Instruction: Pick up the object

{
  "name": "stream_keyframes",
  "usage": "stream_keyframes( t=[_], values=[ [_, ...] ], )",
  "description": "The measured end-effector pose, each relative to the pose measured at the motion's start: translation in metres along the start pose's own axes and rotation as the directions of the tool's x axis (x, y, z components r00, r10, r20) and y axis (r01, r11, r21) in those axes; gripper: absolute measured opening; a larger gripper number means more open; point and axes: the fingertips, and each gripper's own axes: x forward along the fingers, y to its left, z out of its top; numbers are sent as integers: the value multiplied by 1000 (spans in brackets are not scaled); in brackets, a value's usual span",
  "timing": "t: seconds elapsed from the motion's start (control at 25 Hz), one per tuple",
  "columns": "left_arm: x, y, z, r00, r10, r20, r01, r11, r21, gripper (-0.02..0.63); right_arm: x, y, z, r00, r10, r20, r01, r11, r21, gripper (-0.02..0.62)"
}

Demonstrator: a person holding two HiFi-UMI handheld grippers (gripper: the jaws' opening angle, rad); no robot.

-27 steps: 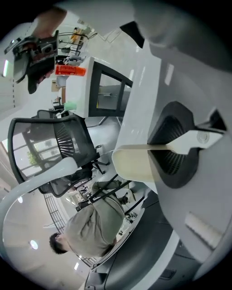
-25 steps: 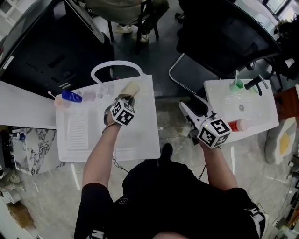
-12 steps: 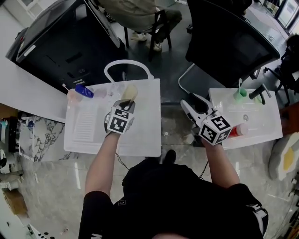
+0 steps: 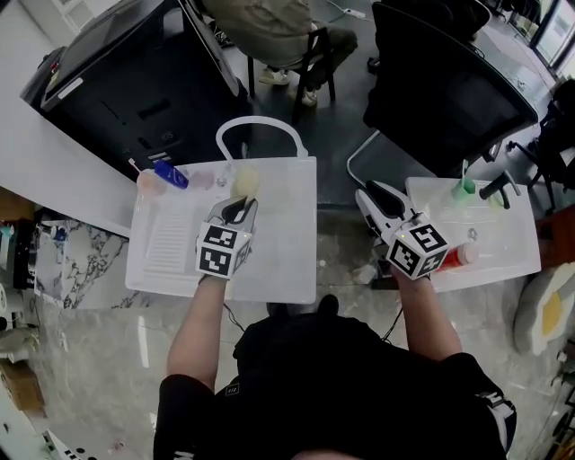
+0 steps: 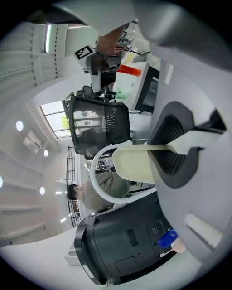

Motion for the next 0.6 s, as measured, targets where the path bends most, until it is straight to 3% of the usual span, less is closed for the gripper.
stream_keyframes(
  t=[0.28,0.6],
  values=[
    [-39,38,25,992,22,127,-18,999,-33,41,15,12,14,999,-43,15,44,998,-34,50],
    [-81,84,48,962,88,258,-62,992,-107,41,27,29,31,997,-55,60,57,997,-48,14]
  ],
)
